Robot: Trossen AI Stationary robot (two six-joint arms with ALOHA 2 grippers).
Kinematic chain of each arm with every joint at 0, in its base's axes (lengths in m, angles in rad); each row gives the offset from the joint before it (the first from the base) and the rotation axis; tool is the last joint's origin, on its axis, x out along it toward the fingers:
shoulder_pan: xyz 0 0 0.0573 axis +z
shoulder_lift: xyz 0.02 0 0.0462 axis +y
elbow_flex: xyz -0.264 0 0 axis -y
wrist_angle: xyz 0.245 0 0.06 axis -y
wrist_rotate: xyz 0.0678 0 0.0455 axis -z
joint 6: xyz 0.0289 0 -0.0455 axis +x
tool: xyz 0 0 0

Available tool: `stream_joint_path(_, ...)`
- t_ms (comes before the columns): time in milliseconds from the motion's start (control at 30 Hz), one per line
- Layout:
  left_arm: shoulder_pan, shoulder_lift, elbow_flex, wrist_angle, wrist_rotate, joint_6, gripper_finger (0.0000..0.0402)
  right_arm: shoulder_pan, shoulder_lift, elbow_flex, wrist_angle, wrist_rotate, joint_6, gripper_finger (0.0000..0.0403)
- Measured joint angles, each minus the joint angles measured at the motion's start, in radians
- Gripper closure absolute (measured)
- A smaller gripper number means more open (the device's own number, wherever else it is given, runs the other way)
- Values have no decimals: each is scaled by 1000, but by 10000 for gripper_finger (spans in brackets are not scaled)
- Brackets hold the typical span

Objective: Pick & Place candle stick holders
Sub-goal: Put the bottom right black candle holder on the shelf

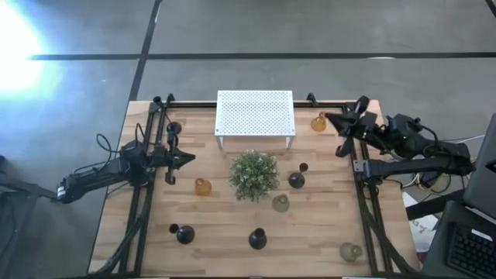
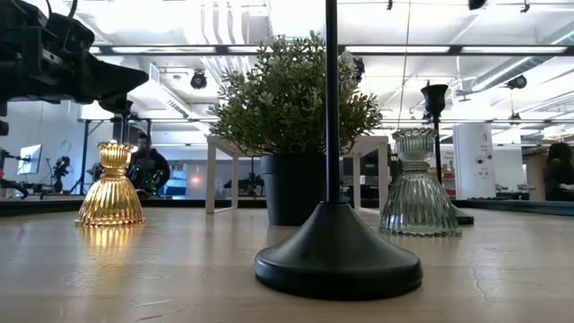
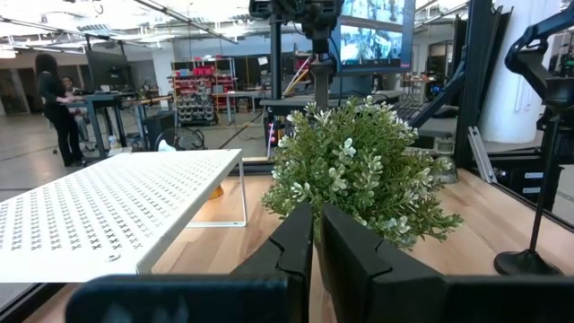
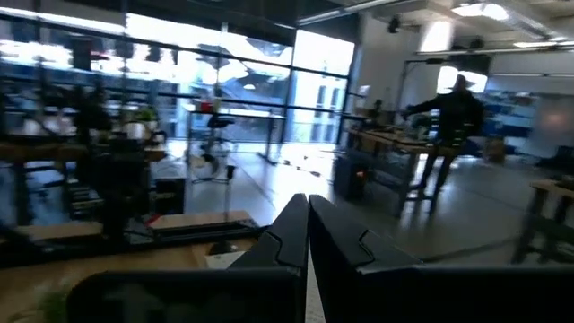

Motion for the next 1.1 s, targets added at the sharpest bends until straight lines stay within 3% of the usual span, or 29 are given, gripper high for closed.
stream_joint_path(233,0,0,0,0,0,0,371,1,105,44,12,-412,112,394)
stream_joint_path(367,0,0,0,0,0,0,371,25,200,55,-3,-511,162,394)
stream_joint_path(567,0,0,0,0,0,0,371,177,322,53,-45,-490,256,394)
stream_joint_path(833,0,0,0,0,0,0,371,462,507,57,38,-262,267,394)
stream_joint_path(933,0,0,0,0,0,0,371,523,589,57,70,-178,326,394)
stream_joint_path(1100,0,0,0,0,0,0,371,558,754,58,175,-167,399,394)
